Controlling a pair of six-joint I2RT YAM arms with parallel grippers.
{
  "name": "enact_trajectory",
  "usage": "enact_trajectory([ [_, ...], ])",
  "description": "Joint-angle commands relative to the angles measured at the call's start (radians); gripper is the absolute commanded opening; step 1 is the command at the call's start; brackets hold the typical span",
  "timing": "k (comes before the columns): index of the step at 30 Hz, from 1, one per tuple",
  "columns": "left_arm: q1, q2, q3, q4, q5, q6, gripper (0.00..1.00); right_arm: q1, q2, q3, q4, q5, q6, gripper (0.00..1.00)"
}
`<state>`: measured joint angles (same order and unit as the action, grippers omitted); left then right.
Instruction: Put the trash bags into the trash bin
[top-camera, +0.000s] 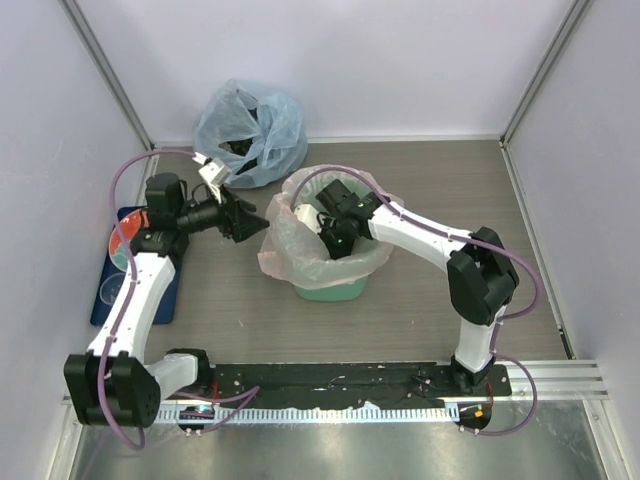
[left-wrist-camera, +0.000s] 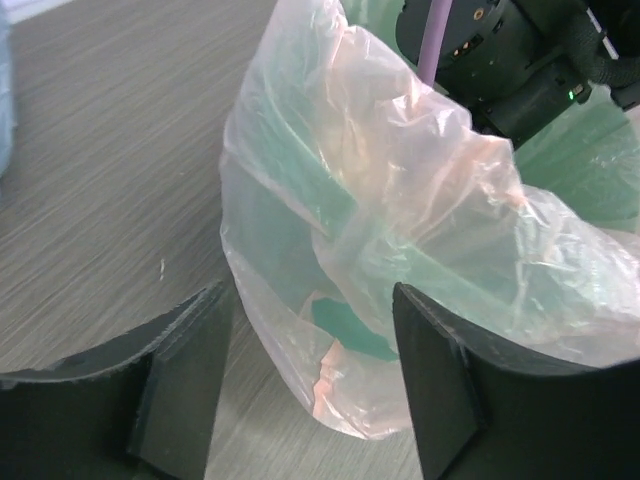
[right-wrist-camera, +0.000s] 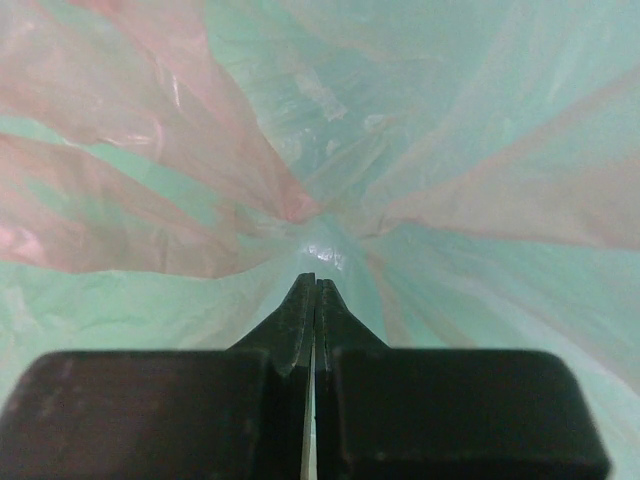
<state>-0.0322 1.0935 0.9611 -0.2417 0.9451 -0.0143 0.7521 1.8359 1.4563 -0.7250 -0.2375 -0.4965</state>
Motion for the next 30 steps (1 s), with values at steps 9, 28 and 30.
enact_trajectory([
  [9,-0.028,0.082,-0.104,0.15,0.093,0.057,0.01,-0.01,-0.076,-0.023,0.065,-0.005,0.016,0.01],
  [28,-0.028,0.06,-0.058,-0.017,0.004,0.14,0.11,-0.039,-0.326,-0.125,0.442,-0.174,0.206,0.17],
  [30,-0.028,0.048,-0.033,-0.042,-0.018,0.134,0.32,-0.051,-0.349,-0.122,0.498,-0.204,0.29,0.22],
])
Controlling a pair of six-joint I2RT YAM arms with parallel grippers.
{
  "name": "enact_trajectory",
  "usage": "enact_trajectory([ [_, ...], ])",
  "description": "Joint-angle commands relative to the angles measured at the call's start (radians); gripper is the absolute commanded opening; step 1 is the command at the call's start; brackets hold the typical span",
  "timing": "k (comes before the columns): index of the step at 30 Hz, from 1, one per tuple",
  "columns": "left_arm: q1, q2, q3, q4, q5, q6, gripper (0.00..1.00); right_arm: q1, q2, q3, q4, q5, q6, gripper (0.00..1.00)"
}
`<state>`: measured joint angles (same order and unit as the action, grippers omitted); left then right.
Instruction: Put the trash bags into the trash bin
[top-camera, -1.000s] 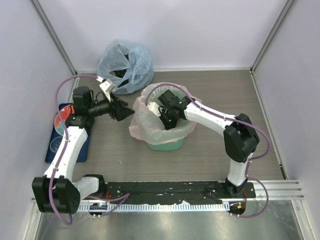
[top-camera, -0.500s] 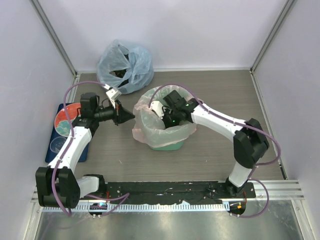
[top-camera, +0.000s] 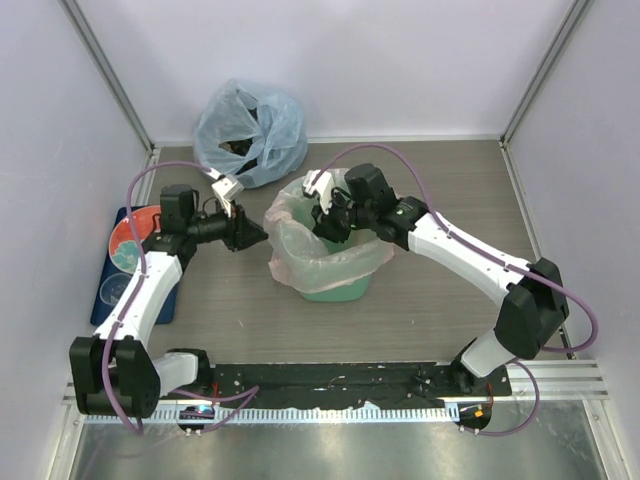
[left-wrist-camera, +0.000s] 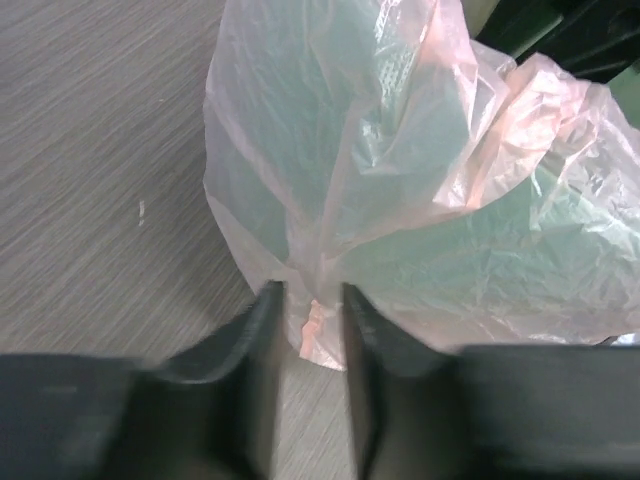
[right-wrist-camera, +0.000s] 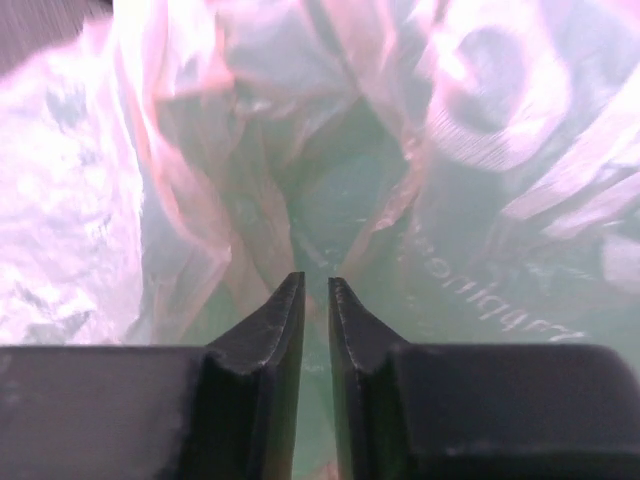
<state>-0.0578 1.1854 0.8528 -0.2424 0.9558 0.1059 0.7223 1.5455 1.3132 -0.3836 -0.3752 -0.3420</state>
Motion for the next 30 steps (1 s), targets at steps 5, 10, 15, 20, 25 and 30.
enact_trajectory([
  [5,-0.002,-0.072,0.233,-0.24,-0.161,0.072,0.66,-0.032,-0.113,0.081,0.284,-0.145,0.274,0.45],
  [10,-0.013,-0.095,0.443,-0.383,-0.236,0.15,0.78,-0.079,-0.159,0.121,0.368,-0.145,0.458,0.55],
  [15,-0.213,0.119,0.748,-0.645,-0.373,0.229,0.75,-0.254,-0.223,0.141,0.356,-0.048,0.612,0.59],
  [20,-0.479,0.347,1.041,-0.843,-0.56,0.196,0.74,-0.4,-0.281,0.09,0.252,0.086,0.65,0.67],
  [25,-0.635,0.52,1.163,-0.969,-0.65,0.183,0.8,-0.438,-0.295,0.1,0.089,0.15,0.641,0.7],
  [30,-0.685,0.568,1.036,-0.98,-0.718,0.202,0.58,-0.483,-0.329,0.049,0.08,0.101,0.629,0.72],
])
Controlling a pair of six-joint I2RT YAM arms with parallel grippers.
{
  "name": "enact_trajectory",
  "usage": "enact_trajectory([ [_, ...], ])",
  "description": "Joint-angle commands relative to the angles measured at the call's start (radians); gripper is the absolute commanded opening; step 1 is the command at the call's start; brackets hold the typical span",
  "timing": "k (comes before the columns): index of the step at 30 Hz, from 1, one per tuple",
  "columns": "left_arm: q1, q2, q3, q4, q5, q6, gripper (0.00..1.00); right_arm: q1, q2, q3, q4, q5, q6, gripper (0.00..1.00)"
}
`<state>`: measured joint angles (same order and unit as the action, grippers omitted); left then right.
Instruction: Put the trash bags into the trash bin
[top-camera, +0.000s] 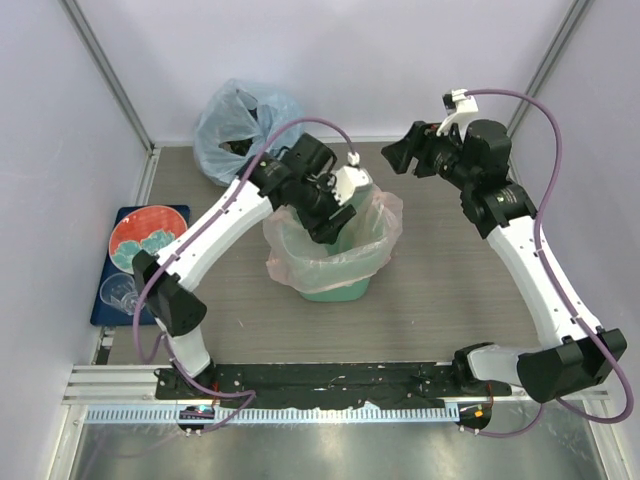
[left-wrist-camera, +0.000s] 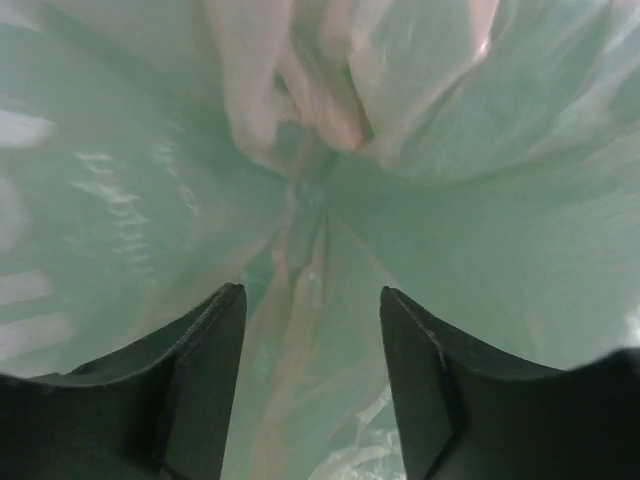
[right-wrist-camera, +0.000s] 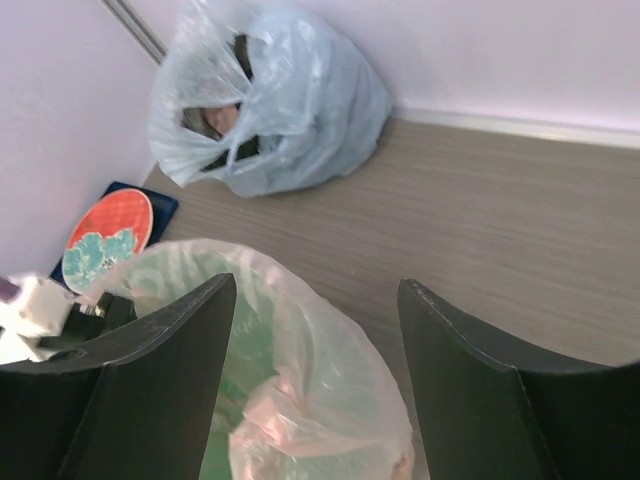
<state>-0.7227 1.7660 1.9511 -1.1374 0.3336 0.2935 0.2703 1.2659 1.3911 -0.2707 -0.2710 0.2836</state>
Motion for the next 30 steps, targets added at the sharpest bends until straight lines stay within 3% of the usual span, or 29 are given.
enact_trajectory([
  [1,-0.021,0.012,-0.078,-0.085,-0.106,0.015,0.43,-0.034,-0.053,-0.033,-0.033,-0.007,0.005,0.72],
  [3,-0.023,0.035,-0.11,-0.09,-0.125,0.024,0.29,-0.063,-0.051,-0.04,-0.038,-0.046,0.011,0.72],
  [9,-0.049,0.105,-0.181,-0.032,-0.183,0.055,0.21,-0.082,-0.017,-0.059,-0.048,-0.114,0.003,0.69],
  [21,-0.049,0.329,-0.253,-0.024,-0.234,0.047,0.18,-0.082,0.047,-0.109,-0.041,-0.267,0.015,0.59],
  [30,-0.049,0.472,-0.316,0.102,-0.269,0.047,0.16,-0.051,0.089,-0.089,-0.096,-0.244,-0.04,0.55],
])
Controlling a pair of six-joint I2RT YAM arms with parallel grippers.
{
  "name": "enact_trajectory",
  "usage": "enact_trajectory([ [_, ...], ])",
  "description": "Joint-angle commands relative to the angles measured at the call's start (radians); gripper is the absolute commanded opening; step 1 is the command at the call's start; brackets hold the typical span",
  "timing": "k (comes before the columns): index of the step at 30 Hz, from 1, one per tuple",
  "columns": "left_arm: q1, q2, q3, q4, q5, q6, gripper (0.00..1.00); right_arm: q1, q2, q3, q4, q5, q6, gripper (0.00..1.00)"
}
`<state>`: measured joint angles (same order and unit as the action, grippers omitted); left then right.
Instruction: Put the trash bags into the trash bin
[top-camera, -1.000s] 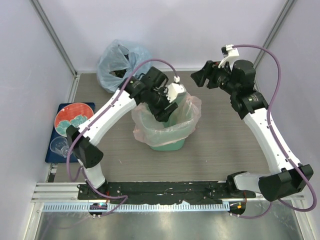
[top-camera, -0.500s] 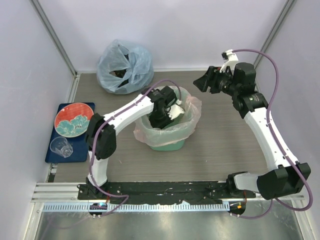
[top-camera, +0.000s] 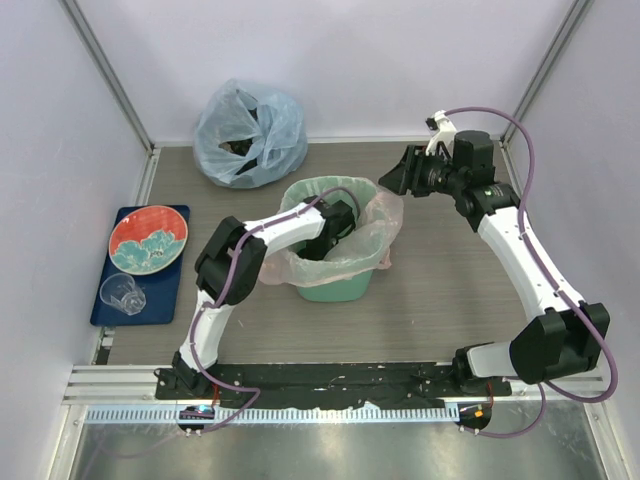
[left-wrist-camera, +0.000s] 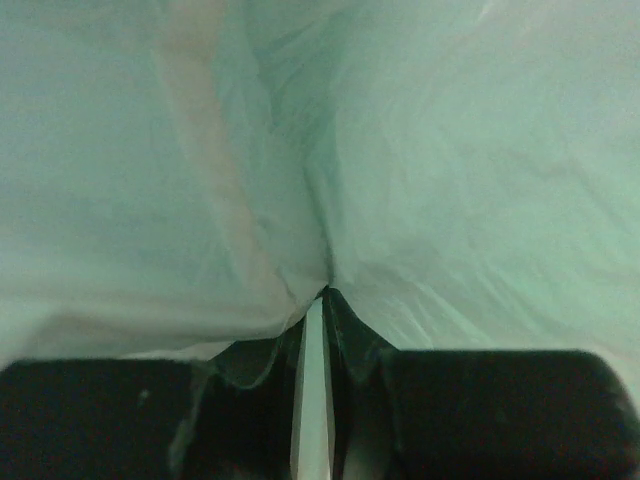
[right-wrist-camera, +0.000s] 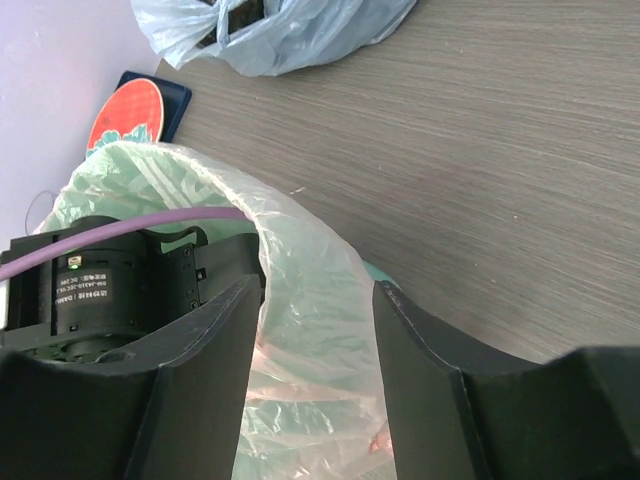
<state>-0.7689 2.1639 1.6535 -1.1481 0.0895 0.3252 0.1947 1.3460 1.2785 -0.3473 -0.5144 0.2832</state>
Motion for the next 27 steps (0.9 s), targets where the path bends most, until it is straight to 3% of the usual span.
enact_trajectory([
  [1,-0.003,0.085,-0.02,0.117,-0.025,0.015,0.16,0.032,0.012,0.025,-0.027,0.016,-0.058,0.55],
  [9,-0.003,0.145,-0.027,0.123,-0.014,0.032,0.16,0.098,0.042,0.05,-0.093,0.117,-0.157,0.48],
  [14,-0.003,0.171,0.014,0.027,0.021,0.02,0.18,0.141,0.051,0.07,-0.104,0.188,-0.207,0.45],
  [27,-0.004,0.289,0.172,-0.248,0.065,0.012,0.24,0.144,0.064,0.13,-0.073,0.142,-0.177,0.52],
])
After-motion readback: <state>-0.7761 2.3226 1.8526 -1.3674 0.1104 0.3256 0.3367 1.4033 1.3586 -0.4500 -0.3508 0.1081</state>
